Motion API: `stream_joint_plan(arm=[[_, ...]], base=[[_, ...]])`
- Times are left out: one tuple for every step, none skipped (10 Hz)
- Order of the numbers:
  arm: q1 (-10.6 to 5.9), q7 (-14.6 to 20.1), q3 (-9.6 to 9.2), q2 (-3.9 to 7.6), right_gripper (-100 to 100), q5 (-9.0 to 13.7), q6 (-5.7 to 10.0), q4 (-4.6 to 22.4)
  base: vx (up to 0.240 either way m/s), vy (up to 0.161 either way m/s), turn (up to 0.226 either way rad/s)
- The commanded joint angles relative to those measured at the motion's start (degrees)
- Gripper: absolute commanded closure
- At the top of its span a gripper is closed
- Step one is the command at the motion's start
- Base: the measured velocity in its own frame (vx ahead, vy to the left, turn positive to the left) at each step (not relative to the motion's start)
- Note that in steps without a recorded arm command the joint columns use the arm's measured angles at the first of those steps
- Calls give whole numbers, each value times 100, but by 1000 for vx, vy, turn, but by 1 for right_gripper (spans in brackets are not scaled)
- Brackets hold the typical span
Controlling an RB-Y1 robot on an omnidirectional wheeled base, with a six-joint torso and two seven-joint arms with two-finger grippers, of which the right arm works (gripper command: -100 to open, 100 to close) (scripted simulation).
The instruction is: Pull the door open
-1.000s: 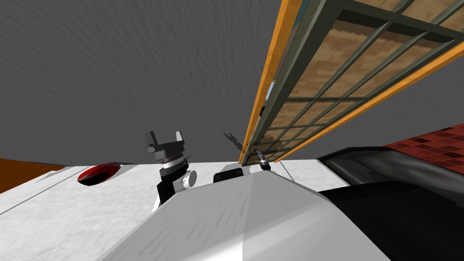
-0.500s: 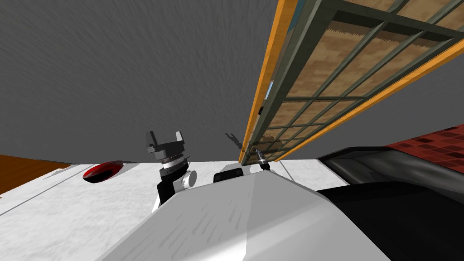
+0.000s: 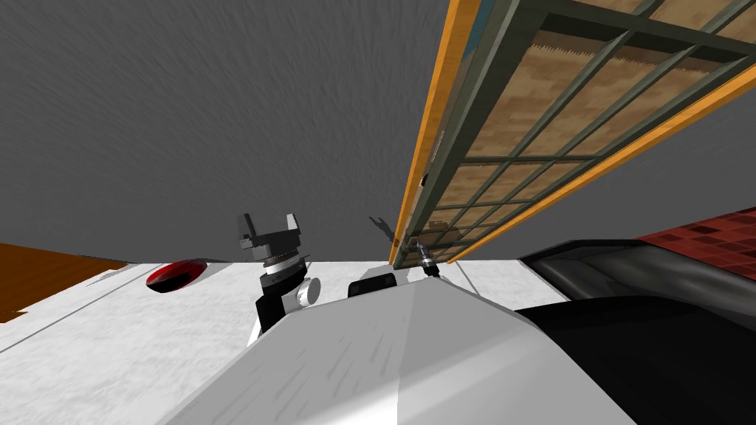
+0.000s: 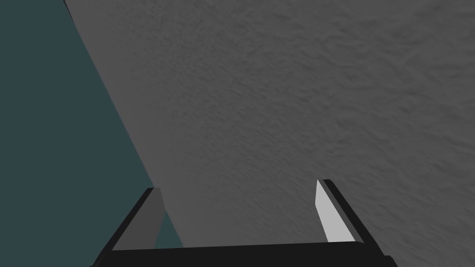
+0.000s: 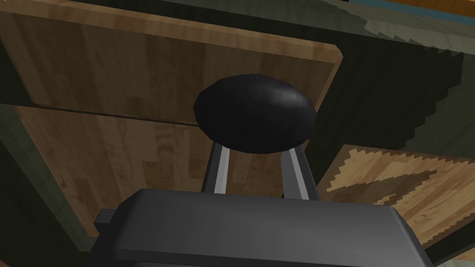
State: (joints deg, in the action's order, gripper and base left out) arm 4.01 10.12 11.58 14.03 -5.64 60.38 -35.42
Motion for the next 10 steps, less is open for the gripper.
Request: stream_joint_plan(arm=[[19, 6, -138, -171, 100, -73, -41, -82], [19, 6, -138, -171, 100, -73, -41, -82], [19, 6, -138, -171, 100, -73, -41, -82], [-25, 244, -180, -173, 100, -12, -61, -54], [-25, 244, -180, -173, 100, -12, -61, -54], [-25, 244, -180, -173, 100, -12, -61, -54], [-25, 244, -180, -173, 100, -12, -61, -54], [-69, 483, -222, -175, 100, 49, -80, -25], [-69, 483, -222, -175, 100, 49, -80, -87], [-69, 483, -222, -175, 100, 49, -80, -25]], base=[[0, 0, 0], [12, -1, -23], [7, -2, -22], [-24, -6, 41], [-24, -6, 29], [-13, -1, 0], [-11, 0, 7], [-22, -20, 2], [-11, -12, 24], [-2, 4, 15]])
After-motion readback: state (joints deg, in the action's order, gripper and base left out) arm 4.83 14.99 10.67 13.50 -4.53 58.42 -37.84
